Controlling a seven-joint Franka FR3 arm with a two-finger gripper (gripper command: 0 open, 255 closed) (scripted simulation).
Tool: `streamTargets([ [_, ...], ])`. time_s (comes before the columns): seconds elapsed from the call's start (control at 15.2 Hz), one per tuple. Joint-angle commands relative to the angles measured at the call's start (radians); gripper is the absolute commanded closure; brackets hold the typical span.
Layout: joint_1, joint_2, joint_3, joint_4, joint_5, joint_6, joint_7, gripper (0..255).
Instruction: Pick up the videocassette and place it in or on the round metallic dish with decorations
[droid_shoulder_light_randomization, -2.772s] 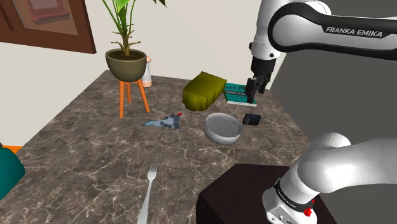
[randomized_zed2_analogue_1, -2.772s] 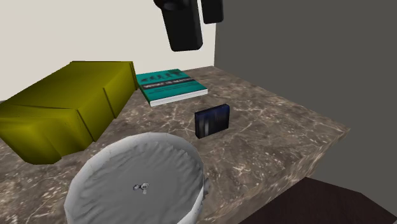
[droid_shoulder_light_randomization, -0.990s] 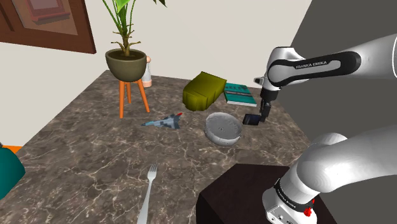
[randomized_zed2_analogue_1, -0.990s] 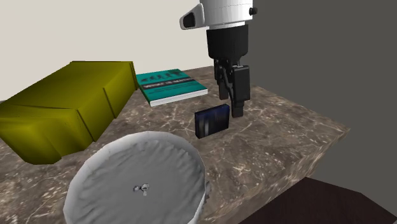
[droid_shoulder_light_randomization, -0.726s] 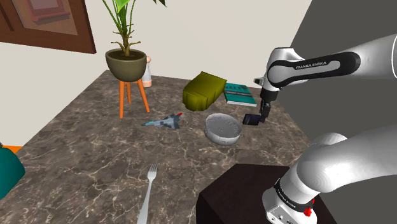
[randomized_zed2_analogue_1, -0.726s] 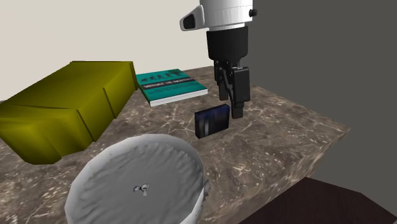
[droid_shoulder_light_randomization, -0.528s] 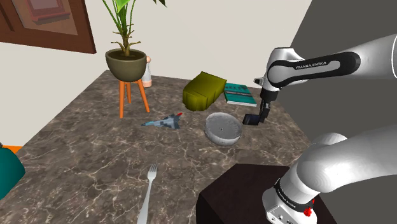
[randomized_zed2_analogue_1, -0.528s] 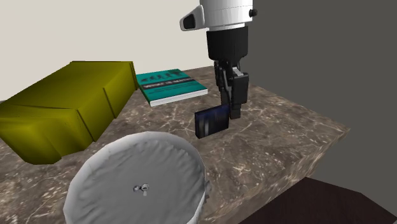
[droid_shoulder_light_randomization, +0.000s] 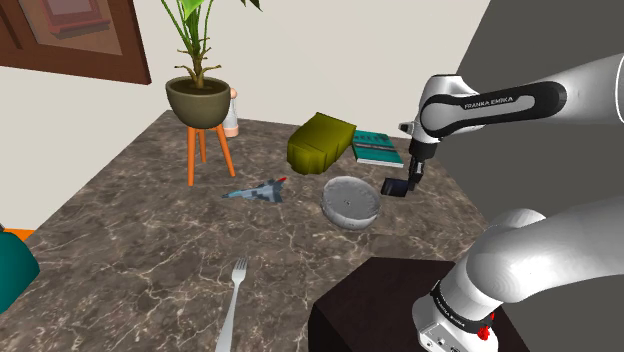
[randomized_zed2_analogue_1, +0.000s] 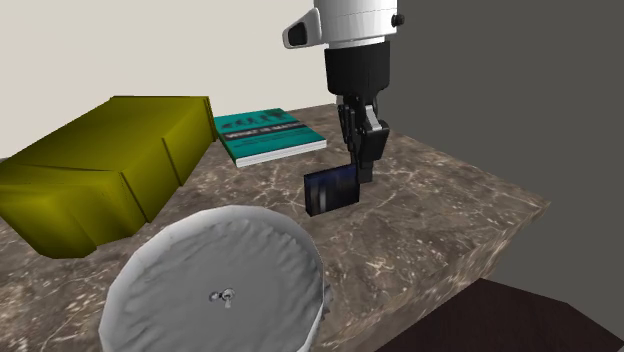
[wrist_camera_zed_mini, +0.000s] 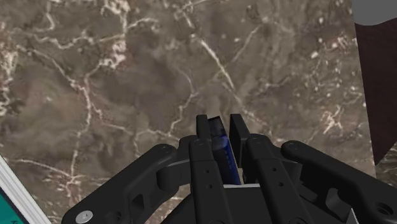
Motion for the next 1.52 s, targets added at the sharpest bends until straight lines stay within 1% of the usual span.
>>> streamTargets([
  [0.0, 0.0, 0.0, 0.0, 0.0, 0.0, 0.0, 0.0, 255],
  [0.73, 0.002, -0.066, 0.042, 0.105, 0.024, -0.171, -0.004, 255],
  [1.45, 0.009, -0.093, 0.077, 0.233, 0.049, -0.326, -0.012, 255],
])
